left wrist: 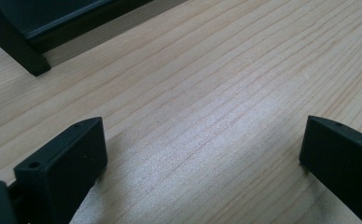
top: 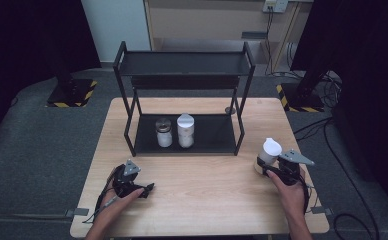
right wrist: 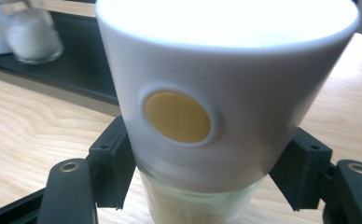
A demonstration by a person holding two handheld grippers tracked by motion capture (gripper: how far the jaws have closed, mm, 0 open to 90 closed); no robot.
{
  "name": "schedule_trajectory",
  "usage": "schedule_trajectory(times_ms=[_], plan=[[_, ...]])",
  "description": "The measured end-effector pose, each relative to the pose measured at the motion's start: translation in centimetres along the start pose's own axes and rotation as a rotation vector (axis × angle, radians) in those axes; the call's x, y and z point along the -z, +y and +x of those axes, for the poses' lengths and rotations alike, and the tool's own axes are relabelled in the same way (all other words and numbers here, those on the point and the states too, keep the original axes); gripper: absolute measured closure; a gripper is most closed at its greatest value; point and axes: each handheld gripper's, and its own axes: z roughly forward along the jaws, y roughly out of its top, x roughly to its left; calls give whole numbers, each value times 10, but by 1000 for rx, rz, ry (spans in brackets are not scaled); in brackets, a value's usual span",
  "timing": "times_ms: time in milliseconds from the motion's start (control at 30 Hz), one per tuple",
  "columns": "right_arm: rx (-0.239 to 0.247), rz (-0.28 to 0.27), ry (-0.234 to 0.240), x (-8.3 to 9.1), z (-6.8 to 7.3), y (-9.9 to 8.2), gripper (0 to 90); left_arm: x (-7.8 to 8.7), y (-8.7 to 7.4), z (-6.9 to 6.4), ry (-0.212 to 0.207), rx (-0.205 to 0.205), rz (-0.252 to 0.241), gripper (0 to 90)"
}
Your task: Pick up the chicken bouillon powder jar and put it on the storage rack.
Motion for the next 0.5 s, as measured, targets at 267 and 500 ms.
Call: schedule_trajectory(times_ms=[267,500], plan=[[47,4,48,1,14,8,317,0,0,0,0,0,0,0],[65,7,80,3,24,13,317,0,0,0,-1,-1,1,0]])
